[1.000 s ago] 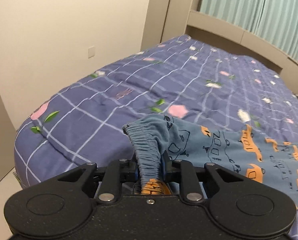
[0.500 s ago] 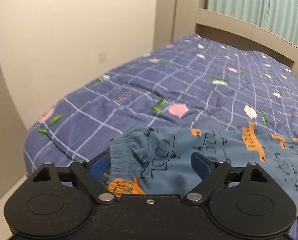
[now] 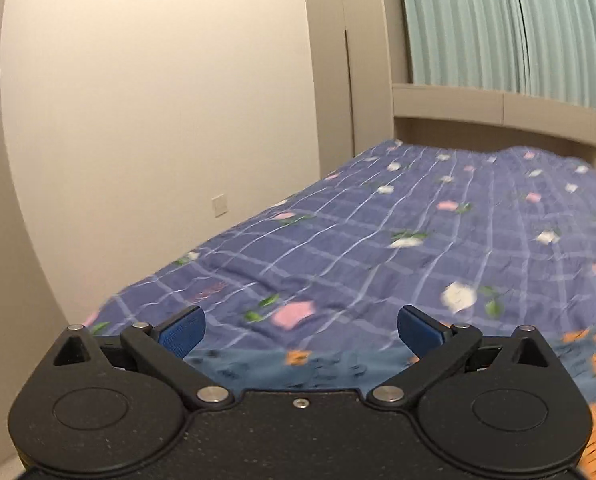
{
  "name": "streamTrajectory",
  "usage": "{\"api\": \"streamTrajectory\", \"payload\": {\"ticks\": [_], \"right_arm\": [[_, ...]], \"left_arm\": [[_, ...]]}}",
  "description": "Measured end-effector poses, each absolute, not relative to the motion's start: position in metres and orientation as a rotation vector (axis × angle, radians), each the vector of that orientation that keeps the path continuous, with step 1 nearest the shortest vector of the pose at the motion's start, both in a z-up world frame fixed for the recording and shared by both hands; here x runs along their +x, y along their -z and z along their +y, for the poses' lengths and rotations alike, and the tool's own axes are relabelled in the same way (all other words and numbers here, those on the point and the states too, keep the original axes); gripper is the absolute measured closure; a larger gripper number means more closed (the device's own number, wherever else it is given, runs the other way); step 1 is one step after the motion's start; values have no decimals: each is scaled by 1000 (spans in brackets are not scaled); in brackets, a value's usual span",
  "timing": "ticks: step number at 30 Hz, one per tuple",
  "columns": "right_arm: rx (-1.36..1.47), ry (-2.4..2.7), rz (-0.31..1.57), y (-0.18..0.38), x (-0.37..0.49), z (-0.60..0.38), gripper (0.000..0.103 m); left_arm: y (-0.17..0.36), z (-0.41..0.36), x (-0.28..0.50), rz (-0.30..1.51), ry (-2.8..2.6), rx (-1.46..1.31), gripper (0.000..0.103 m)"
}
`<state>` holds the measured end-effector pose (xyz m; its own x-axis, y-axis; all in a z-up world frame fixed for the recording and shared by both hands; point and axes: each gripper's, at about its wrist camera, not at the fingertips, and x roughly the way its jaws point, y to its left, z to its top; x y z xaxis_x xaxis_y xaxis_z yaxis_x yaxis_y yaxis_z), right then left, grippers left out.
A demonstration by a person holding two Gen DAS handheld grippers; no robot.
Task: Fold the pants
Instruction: 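Fold the waistband over onto the pants and open the left gripper, then grasp the folded pants edge with the right gripper while the left gripper grasps the waistband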
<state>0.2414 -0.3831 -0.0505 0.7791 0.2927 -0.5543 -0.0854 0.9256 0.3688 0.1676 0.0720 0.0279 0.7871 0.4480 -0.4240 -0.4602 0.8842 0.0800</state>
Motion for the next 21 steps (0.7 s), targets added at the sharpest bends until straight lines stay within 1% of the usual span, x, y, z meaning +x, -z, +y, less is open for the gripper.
{"api": "streamTrajectory", "payload": {"ticks": [4, 10, 16, 18, 20, 21], "right_arm": [[435, -211, 636, 54, 250, -395, 0], [585, -177, 588, 61, 251, -406, 2], [669, -119, 553, 65, 247, -413, 11], [675, -100, 551, 66, 247, -414, 17], [688, -87, 550, 67, 248, -415, 20], [697, -76, 548, 68, 248, -416, 24]], "left_arm": [[-28, 48, 181, 450, -363, -62, 1], [-9, -9, 211, 525, -70, -113, 1], [16, -66, 242, 631, 107, -169, 1], [24, -80, 251, 665, 146, -188, 1], [35, -90, 258, 693, 161, -190, 1], [40, -93, 260, 707, 158, -182, 1]]}}
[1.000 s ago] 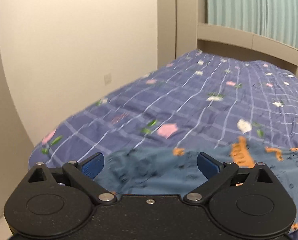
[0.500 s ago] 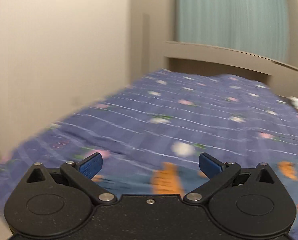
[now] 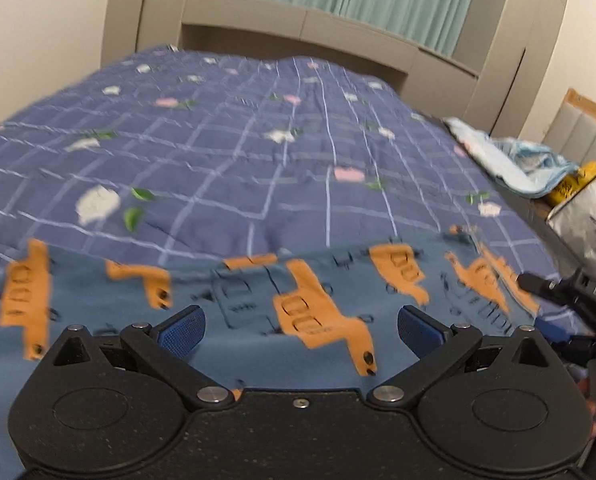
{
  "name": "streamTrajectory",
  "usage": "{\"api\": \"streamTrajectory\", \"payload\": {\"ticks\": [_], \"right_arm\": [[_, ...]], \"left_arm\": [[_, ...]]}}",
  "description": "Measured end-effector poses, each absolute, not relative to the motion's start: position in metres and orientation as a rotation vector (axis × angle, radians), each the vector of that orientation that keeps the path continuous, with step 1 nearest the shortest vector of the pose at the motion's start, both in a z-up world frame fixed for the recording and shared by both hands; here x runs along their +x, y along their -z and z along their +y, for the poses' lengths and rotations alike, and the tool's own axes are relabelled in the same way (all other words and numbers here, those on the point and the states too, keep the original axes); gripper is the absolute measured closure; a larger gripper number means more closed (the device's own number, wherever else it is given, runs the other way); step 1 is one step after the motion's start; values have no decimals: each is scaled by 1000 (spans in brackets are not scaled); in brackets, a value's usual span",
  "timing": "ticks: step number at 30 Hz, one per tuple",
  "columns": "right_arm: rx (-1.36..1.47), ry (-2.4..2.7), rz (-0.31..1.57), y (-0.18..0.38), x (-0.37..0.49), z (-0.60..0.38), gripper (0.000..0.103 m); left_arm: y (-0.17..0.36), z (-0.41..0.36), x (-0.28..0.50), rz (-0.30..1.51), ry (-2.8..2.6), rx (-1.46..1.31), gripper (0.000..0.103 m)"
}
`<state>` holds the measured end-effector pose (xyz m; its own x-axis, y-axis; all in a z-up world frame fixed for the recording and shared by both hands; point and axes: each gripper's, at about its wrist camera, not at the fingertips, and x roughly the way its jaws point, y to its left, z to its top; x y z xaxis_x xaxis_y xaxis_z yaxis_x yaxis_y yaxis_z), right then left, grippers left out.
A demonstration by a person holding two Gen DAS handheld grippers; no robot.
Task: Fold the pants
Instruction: 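Grasp the folded pants edge with the right gripper while the left gripper grasps the waistband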
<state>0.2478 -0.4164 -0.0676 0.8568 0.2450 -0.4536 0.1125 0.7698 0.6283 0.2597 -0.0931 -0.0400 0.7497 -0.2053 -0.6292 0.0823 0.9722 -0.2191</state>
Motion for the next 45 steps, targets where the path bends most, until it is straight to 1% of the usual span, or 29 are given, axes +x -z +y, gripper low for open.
{"api": "streamTrajectory", "payload": {"ticks": [2, 4, 6, 7, 8, 9, 10, 12, 14, 17, 25, 29, 33, 35, 36, 40, 41, 45], "right_arm": [[708, -62, 545, 69, 248, -418, 29], [708, -41, 541, 70, 249, -419, 38], [699, -10, 538, 71, 249, -419, 56], [701, 2, 537, 72, 248, -420, 61], [704, 16, 535, 72, 248, -421, 68], [708, 24, 532, 73, 248, -421, 73], [708, 26, 529, 73, 248, -421, 74], [681, 27, 522, 71, 248, -419, 84], [623, 23, 510, 65, 248, -411, 88], [484, 6, 483, 52, 244, -392, 90], [11, -130, 404, 19, 227, -309, 90], [-289, -230, 359, 11, 208, -250, 90], [-554, -330, 318, 20, 188, -192, 90], [-599, -383, 323, 26, 182, -173, 91], [-612, -406, 331, 30, 180, -164, 91], [-630, -449, 365, 42, 176, -148, 91], [-626, -453, 376, 45, 177, -146, 91], [-597, -450, 395, 48, 179, -146, 91]], "left_arm": [[51, -96, 263, 737, 142, -164, 1], [56, -95, 265, 748, 133, -143, 1], [56, -95, 264, 744, 139, -139, 1], [53, -94, 267, 747, 142, -146, 1], [51, -93, 268, 750, 146, -157, 1], [49, -90, 271, 754, 149, -171, 1], [48, -88, 273, 757, 152, -190, 1], [43, -83, 275, 762, 159, -230, 1], [38, -80, 277, 764, 177, -272, 1], [33, -73, 280, 756, 264, -362, 1], [19, -53, 301, 741, 497, -667, 1], [17, -52, 308, 758, 563, -691, 1], [24, -47, 308, 773, 591, -702, 1], [32, -44, 308, 792, 580, -707, 2], [36, -41, 307, 805, 567, -707, 5], [55, -31, 304, 856, 466, -698, 10], [58, -29, 302, 858, 453, -691, 12], [62, -28, 302, 846, 448, -698, 13]]}}
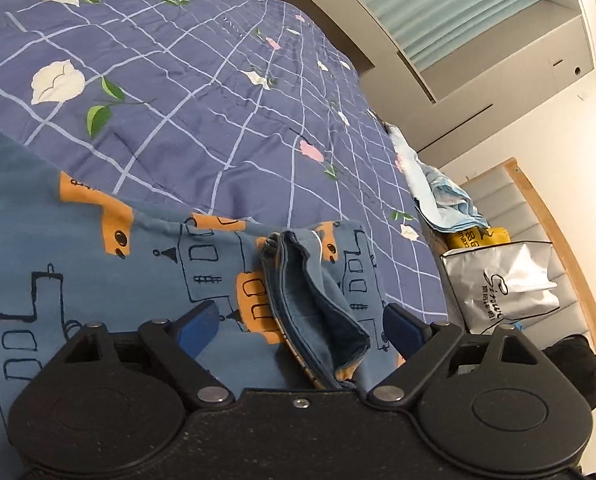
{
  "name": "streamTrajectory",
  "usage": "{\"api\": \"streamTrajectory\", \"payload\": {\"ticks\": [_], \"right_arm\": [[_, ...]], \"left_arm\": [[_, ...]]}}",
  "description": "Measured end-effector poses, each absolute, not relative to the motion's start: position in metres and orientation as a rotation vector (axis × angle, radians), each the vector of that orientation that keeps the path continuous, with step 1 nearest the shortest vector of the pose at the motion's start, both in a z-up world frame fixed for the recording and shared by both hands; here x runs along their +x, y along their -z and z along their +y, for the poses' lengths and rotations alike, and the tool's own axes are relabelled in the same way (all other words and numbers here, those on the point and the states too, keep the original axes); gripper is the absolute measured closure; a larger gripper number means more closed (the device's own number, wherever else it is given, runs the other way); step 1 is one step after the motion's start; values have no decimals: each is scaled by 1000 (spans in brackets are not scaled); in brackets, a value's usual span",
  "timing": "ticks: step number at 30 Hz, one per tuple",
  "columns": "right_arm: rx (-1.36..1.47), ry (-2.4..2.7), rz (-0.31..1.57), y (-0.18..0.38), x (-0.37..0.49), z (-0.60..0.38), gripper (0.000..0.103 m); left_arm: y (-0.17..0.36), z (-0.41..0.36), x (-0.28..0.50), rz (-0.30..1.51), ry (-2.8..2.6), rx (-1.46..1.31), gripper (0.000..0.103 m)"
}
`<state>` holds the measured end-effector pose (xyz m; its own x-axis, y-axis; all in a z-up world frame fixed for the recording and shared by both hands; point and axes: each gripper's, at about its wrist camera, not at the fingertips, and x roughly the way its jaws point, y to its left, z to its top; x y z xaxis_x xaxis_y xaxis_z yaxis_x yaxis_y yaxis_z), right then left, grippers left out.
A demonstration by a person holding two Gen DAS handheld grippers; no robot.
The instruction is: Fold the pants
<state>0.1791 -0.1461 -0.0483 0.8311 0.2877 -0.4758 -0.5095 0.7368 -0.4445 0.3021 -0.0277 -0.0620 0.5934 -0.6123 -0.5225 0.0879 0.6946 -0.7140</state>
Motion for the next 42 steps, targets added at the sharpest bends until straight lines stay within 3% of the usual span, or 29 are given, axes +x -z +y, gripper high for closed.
{"api": "streamTrajectory", "payload": {"ticks": [4, 6, 10, 11, 13, 25, 42], "right_arm": [[-567, -443, 394, 50, 183, -150, 91], [-548, -436, 387, 47, 180, -154, 91], [-499, -425, 386, 44, 178, -164, 91], [-493, -423, 387, 44, 177, -168, 91], [-490, -420, 390, 44, 177, -169, 91], [-450, -450, 357, 27, 157, -171, 90], [-357, -668, 396, 13, 135, -104, 90]], "left_arm": [[64, -32, 308, 857, 408, -722, 25], [66, -35, 311, 865, 396, -733, 50], [72, -39, 314, 900, 385, -776, 73], [72, -40, 314, 903, 367, -765, 85], [69, -40, 312, 887, 355, -764, 90], [33, -28, 285, 799, 363, -697, 93], [23, 76, 217, 755, 238, -678, 93]]}}
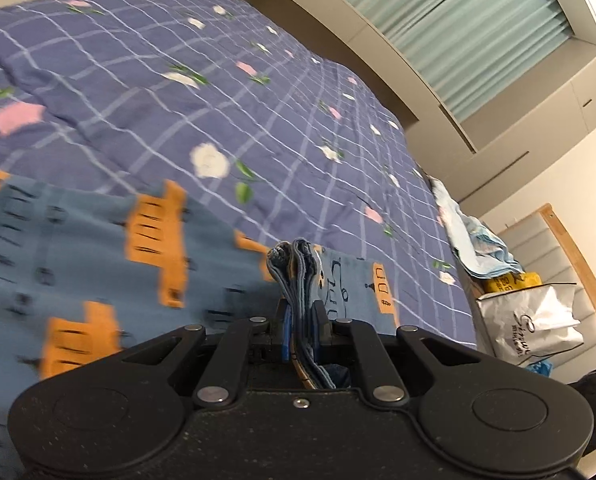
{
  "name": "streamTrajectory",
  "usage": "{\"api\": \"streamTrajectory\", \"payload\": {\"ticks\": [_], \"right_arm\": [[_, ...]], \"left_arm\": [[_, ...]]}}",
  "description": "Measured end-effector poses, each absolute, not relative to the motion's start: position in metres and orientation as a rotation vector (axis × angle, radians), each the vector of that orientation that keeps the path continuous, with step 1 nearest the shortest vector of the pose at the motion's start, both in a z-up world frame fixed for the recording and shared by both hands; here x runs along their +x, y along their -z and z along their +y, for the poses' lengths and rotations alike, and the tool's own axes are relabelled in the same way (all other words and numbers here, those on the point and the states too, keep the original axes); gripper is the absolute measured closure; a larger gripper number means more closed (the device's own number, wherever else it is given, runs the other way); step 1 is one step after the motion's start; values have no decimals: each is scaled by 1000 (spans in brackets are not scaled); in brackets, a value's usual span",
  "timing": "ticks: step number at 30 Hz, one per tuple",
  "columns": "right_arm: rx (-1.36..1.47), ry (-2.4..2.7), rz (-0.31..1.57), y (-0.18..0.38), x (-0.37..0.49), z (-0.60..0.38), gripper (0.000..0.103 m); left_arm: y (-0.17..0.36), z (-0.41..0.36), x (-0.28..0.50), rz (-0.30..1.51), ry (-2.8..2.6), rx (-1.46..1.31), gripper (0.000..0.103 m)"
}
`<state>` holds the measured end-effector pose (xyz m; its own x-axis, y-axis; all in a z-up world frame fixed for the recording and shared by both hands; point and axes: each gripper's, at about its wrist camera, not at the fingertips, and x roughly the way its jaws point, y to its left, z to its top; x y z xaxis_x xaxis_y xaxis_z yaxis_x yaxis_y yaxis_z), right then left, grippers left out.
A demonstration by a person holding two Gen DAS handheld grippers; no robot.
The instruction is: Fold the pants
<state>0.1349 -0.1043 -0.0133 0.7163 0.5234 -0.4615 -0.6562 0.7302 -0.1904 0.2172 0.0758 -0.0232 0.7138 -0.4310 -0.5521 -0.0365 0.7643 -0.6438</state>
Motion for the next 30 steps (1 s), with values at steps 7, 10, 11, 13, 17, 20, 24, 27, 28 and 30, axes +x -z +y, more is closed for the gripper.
{"api": "streamTrajectory", "payload": {"ticks": [7, 10, 11, 13, 17, 20, 24, 27, 28, 30], "right_arm": [[-369, -737, 422, 18, 135, -74, 90], [-377, -747, 443, 24, 139, -67, 90], [-378, -747, 450, 24, 130, -63, 90], [-379, -748, 464, 27, 132, -62, 89], [-361, -755, 481, 33, 130, -67, 71], [-343, -753, 474, 29, 129, -75, 52], [-300, -704, 449, 24, 132, -93, 21], [-280, -613, 431, 21, 135, -116, 10], [-276, -573, 429, 20, 138, -124, 8], [-278, -494, 431, 20, 146, -139, 4]], "left_arm": [[31, 104, 210, 776, 192, -668, 93], [41, 109, 211, 796, 178, -665, 93], [44, 109, 212, 801, 175, -665, 92], [50, 110, 213, 817, 167, -667, 91], [53, 109, 212, 826, 128, -645, 82], [50, 110, 209, 813, 95, -621, 61], [39, 104, 203, 761, 36, -512, 29], [36, 94, 202, 755, 47, -434, 24], [37, 90, 202, 766, 53, -412, 24], [39, 83, 200, 780, 60, -366, 24]]}}
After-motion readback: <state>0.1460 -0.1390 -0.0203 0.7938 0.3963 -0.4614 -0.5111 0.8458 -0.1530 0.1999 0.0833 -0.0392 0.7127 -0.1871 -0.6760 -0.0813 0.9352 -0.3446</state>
